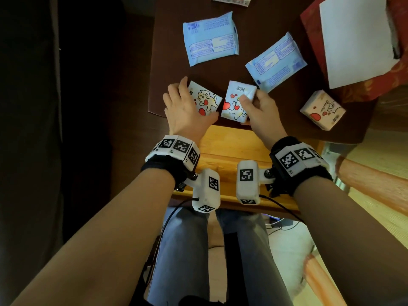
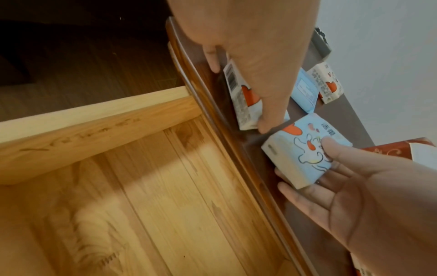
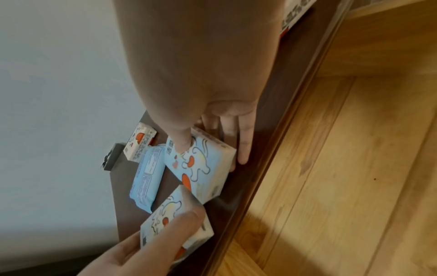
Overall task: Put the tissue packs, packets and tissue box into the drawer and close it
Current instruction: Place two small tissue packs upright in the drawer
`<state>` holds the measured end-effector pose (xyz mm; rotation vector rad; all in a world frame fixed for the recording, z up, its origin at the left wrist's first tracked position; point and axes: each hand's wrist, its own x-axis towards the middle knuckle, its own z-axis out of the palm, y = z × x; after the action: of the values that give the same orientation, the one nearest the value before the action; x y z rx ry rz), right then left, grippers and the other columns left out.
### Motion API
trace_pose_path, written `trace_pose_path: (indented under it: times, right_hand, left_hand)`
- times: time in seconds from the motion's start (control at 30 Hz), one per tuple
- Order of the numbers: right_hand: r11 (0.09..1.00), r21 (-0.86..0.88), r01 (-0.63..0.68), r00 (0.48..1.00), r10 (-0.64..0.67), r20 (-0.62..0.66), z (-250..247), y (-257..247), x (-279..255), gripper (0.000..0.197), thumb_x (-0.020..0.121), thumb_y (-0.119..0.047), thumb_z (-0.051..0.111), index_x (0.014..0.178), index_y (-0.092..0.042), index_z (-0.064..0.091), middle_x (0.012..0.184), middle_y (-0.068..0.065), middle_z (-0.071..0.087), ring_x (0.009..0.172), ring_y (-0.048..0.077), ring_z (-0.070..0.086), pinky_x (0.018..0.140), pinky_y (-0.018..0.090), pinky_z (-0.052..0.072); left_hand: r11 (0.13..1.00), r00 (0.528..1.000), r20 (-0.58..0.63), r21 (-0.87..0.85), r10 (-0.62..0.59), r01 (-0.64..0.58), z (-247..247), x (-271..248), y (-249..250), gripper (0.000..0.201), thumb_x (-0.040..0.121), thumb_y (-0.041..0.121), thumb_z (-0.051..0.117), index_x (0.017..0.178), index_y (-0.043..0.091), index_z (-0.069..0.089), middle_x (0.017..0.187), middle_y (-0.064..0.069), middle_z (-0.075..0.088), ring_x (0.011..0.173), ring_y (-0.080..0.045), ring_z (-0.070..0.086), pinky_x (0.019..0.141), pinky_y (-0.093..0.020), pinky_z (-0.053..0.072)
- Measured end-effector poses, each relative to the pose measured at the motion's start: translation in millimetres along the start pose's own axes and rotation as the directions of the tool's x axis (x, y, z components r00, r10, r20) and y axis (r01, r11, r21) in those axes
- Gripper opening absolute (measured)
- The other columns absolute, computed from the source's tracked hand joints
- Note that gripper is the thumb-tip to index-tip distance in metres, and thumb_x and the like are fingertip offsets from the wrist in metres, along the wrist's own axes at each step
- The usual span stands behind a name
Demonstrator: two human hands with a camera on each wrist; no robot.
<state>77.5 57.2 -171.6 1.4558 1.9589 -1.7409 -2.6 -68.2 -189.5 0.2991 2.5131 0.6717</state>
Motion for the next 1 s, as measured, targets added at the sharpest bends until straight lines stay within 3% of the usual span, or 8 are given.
trace_pose_path:
  times: [0.1, 0.17, 0.27, 0.47, 0.6, 0.77, 0.87, 1.0]
  right_hand:
    - [1.000, 0.001, 0.016, 1.000, -0.016, -0.013, -1.0, 3.5, -5.5, 0.027, 0.092, -0.020, 0.052, 0.112, -0.002, 0.054, 0.108, 0.015, 0.066, 0.095, 0.025, 0.067, 0.085, 0.045, 0.056]
    - [1.000, 0.013, 0.014, 1.000, -0.014, -0.017, -2.4, 6.6, -12.0, 0.025, 0.092, -0.018, 0.052, 0.111, -0.002, 0.054, 0.107, 0.015, 0.065, 0.095, 0.026, 0.067, 0.085, 0.045, 0.056]
    - [0.999, 0.040, -0.005, 1.000, 0.005, 0.001, -5.4, 13.7, -24.3, 0.027, 0.094, -0.019, 0.049, 0.116, -0.005, 0.052, 0.111, 0.013, 0.064, 0.089, 0.019, 0.066, 0.074, 0.035, 0.059]
    - [0.995, 0.098, -0.018, 0.999, 0.015, 0.041, -11.7, 33.9, -59.5, 0.026, 0.095, -0.020, 0.049, 0.117, -0.007, 0.053, 0.104, 0.007, 0.065, 0.077, 0.009, 0.065, 0.057, 0.016, 0.055]
    - [0.995, 0.096, -0.040, 0.999, 0.037, 0.034, -13.9, 61.7, -88.5, 0.021, 0.094, -0.020, 0.050, 0.112, -0.010, 0.056, 0.102, 0.007, 0.065, 0.081, 0.014, 0.066, 0.066, 0.020, 0.054]
    - [0.990, 0.093, -0.102, 0.993, 0.095, 0.070, -8.7, 104.6, -108.8, 0.026, 0.093, -0.018, 0.052, 0.116, -0.007, 0.055, 0.100, 0.005, 0.064, 0.079, 0.010, 0.064, 0.059, 0.013, 0.052]
    - [0.982, 0.115, -0.153, 0.986, 0.144, 0.083, 5.2, 128.9, -102.9, 0.027, 0.092, -0.015, 0.054, 0.117, -0.005, 0.054, 0.111, 0.010, 0.065, 0.095, 0.020, 0.064, 0.078, 0.025, 0.055]
    - [0.981, 0.078, -0.177, 0.981, 0.169, 0.098, 30.4, 152.7, -78.7, 0.033, 0.092, -0.013, 0.053, 0.123, -0.004, 0.049, 0.124, 0.012, 0.061, 0.106, 0.022, 0.061, 0.085, 0.027, 0.052]
  left_hand:
    - [0.997, 0.998, 0.022, -0.051, 0.062, -0.061, 3.3, -6.7, -4.8, 0.088, 0.062, 0.027, 0.079, 0.135, 0.007, 0.034, 0.133, -0.011, 0.040, 0.122, -0.027, 0.035, 0.095, -0.024, 0.028]
    - [0.995, 0.995, 0.049, -0.044, 0.089, -0.087, 2.8, -14.1, -7.2, 0.081, 0.060, 0.026, 0.080, 0.129, 0.008, 0.040, 0.129, -0.009, 0.045, 0.119, -0.025, 0.037, 0.094, -0.023, 0.031]
    - [0.993, 0.989, 0.092, -0.032, 0.115, -0.112, -0.7, -28.1, -10.5, 0.080, 0.056, 0.027, 0.080, 0.126, 0.013, 0.044, 0.126, -0.007, 0.047, 0.117, -0.024, 0.039, 0.095, -0.031, 0.040]
    - [0.963, 0.970, 0.187, -0.245, 0.157, -0.109, 1.1, -72.8, -14.1, 0.081, 0.058, 0.004, 0.078, 0.128, 0.025, 0.043, 0.130, -0.005, 0.034, 0.107, -0.010, 0.043, 0.081, -0.026, 0.055]
    - [0.962, 0.961, 0.234, -0.261, 0.144, -0.081, 12.7, -112.3, -26.0, 0.079, 0.061, 0.001, 0.078, 0.128, 0.028, 0.044, 0.132, -0.006, 0.034, 0.112, -0.015, 0.047, 0.081, -0.028, 0.057]
    - [0.979, 0.932, 0.340, -0.196, 0.121, -0.055, 33.2, -139.1, -52.8, 0.080, 0.064, 0.003, 0.079, 0.131, 0.026, 0.042, 0.135, -0.006, 0.032, 0.115, -0.014, 0.042, 0.087, -0.034, 0.056]
    - [0.988, 0.923, 0.370, -0.139, 0.108, -0.060, 48.6, -133.8, -72.0, 0.079, 0.065, 0.001, 0.077, 0.132, 0.023, 0.042, 0.136, -0.007, 0.032, 0.120, -0.020, 0.043, 0.090, -0.037, 0.055]
    - [0.994, 0.926, 0.363, -0.023, 0.108, -0.107, 73.0, -110.5, -98.6, 0.079, 0.067, 0.005, 0.077, 0.134, 0.023, 0.039, 0.137, -0.009, 0.031, 0.122, -0.023, 0.044, 0.095, -0.035, 0.052]
